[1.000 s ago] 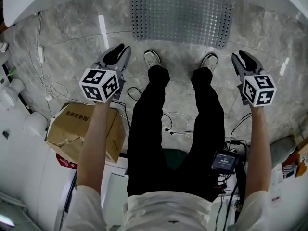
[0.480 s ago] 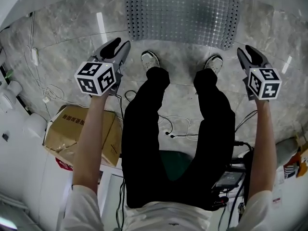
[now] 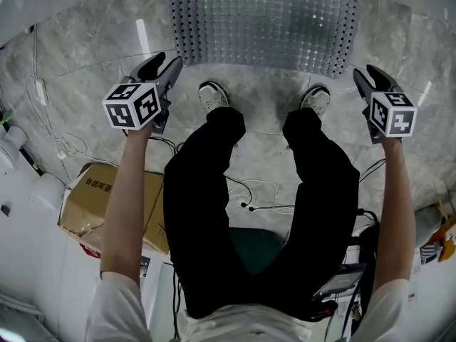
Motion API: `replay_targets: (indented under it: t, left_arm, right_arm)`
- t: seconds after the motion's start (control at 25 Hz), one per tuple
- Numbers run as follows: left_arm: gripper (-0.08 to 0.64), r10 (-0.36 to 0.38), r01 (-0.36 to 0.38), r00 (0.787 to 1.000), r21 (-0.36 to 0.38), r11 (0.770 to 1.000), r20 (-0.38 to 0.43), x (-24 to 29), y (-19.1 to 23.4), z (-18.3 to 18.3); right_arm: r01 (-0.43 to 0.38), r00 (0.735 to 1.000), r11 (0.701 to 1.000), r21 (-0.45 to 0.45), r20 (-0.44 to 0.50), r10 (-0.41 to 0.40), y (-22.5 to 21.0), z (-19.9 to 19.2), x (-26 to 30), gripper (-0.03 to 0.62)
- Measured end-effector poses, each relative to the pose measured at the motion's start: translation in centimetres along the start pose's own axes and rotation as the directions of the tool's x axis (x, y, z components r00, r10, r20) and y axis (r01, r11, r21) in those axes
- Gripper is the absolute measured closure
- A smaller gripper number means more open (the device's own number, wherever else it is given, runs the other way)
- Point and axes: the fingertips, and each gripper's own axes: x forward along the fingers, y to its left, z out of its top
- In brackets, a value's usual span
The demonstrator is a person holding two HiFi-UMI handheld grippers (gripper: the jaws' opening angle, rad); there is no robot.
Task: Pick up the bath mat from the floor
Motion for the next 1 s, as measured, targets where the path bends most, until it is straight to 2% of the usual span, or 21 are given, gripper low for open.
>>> replay_targets:
  t: [0.28,0.36,0.72,0.8,1.0]
  left_arm:
    - [0.348,0.05,-0.05,0.999,-0.042,0.998,0.002,4.9,4.1,-2.2]
    - [0.342,0.072,-0.072,0.997,-0.034,0.997,-0.012,6.0,5.4,-3.1]
    - [0.324,0.156,-0.153,0.983,0.034,0.988,-0.098,10.9,9.8,-6.8]
    - [0.302,0.167,-0.162,0.979,0.047,0.986,-0.115,11.8,10.7,-7.4]
    - [0.256,0.168,-0.168,0.978,0.012,0.986,-0.121,14.1,12.7,-7.5]
  right_arm:
    - [0.011,1.0,0.991,0.135,0.024,-0.015,-4.5,-0.8,5.1,0.425]
    - [0.021,1.0,0.988,0.153,0.019,-0.024,-5.3,-1.3,6.4,0.416]
    - [0.035,0.999,0.985,0.168,0.005,-0.036,-7.8,-3.0,11.6,0.396]
    - [0.033,0.999,0.986,0.162,-0.013,-0.031,-8.1,-3.5,12.8,0.385]
    - [0.07,0.997,0.988,0.135,-0.046,-0.064,-9.2,-3.8,15.3,0.38]
